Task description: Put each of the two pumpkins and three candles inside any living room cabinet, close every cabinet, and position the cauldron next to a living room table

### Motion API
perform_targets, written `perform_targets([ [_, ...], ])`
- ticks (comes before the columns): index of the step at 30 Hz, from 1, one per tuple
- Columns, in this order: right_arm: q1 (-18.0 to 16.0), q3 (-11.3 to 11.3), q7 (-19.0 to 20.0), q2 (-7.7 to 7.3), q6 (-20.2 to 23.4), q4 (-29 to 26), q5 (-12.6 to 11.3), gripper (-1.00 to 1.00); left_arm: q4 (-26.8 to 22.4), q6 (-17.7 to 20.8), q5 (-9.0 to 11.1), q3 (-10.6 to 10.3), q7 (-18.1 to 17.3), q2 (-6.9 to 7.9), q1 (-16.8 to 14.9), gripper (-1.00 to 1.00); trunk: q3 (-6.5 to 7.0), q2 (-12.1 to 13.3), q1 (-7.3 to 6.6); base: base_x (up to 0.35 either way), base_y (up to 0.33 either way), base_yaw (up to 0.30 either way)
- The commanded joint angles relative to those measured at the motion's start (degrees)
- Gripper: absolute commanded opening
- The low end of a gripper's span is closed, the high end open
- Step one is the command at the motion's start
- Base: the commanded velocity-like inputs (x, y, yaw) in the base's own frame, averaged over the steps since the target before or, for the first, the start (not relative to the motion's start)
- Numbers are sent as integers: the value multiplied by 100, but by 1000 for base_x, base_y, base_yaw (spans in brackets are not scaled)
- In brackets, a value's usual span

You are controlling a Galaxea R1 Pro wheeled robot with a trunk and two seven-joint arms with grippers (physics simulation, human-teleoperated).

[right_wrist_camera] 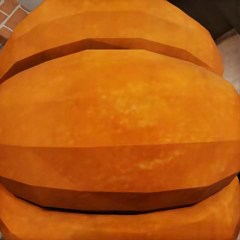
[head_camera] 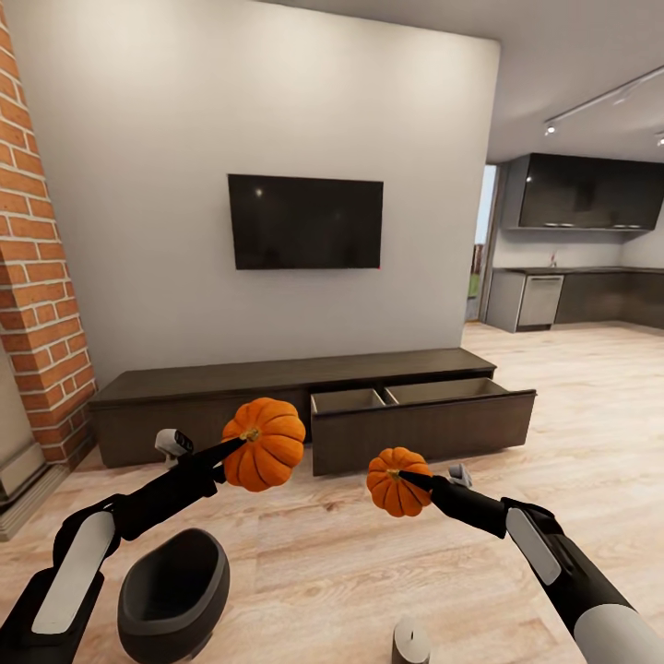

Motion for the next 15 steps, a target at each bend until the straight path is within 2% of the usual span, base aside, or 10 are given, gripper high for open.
perform_targets([
  [1,-3,14,-8,-6,32,-1,-41,-100,0,26,-5,3,-23,0,-4,-100,2,38,-24,0,0,0],
  [15,-4,14,-8,1,32,-1,-21,-100,0,22,-18,3,-23,0,-4,-100,123,600,-331,0,0,0],
])
